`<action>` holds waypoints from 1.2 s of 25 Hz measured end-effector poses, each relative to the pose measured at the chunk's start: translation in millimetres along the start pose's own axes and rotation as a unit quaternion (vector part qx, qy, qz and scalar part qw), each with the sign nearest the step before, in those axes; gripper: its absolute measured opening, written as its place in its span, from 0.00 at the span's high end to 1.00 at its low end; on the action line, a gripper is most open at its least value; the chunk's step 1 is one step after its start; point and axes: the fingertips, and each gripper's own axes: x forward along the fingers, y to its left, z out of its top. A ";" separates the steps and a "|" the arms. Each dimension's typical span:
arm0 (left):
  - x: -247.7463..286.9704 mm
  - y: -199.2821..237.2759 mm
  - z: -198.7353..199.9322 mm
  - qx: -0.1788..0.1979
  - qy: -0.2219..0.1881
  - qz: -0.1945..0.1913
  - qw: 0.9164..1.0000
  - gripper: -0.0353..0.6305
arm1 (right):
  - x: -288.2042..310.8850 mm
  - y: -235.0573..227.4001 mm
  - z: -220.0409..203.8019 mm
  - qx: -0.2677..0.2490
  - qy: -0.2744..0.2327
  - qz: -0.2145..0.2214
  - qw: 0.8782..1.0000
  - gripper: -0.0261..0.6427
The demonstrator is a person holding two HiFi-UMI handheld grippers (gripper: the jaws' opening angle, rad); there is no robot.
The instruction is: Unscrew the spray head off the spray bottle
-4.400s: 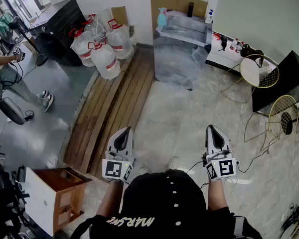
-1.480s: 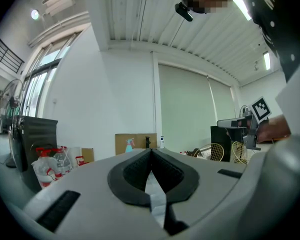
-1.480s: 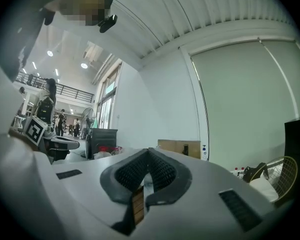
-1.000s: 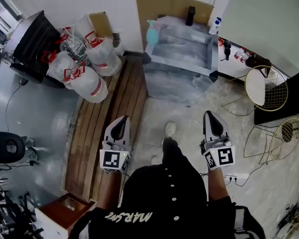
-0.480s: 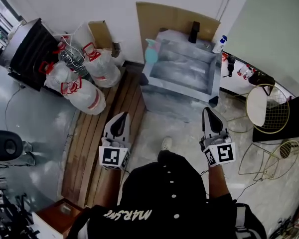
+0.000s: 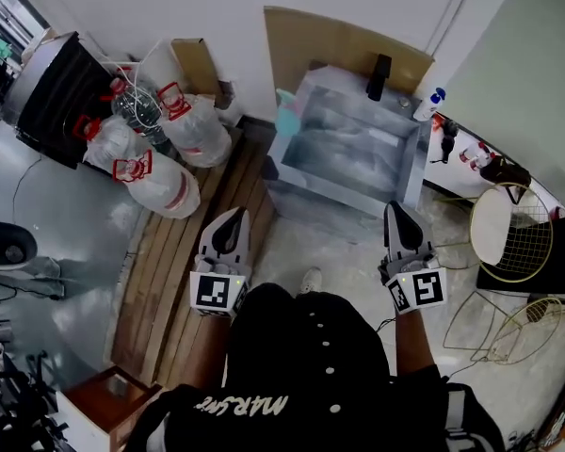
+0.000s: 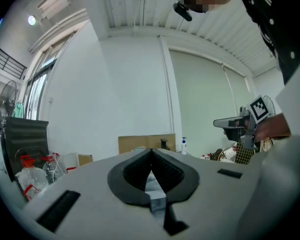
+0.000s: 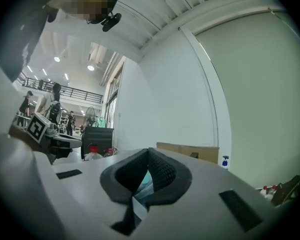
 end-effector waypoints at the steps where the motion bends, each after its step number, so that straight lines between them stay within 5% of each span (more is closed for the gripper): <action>1: 3.2 0.7 -4.3 -0.004 0.004 0.001 1.000 0.91 | 4.8 -3.2 -2.1 0.002 0.002 0.002 1.000 0.94; 14: 72.0 32.7 -43.0 -0.017 0.047 -0.012 0.999 0.91 | 85.4 -26.6 -26.7 0.009 0.025 0.013 1.000 0.94; 30: 241.1 80.1 -88.7 0.021 0.087 -0.140 0.986 0.91 | 265.5 -38.7 -54.3 -0.006 0.074 0.074 0.994 0.94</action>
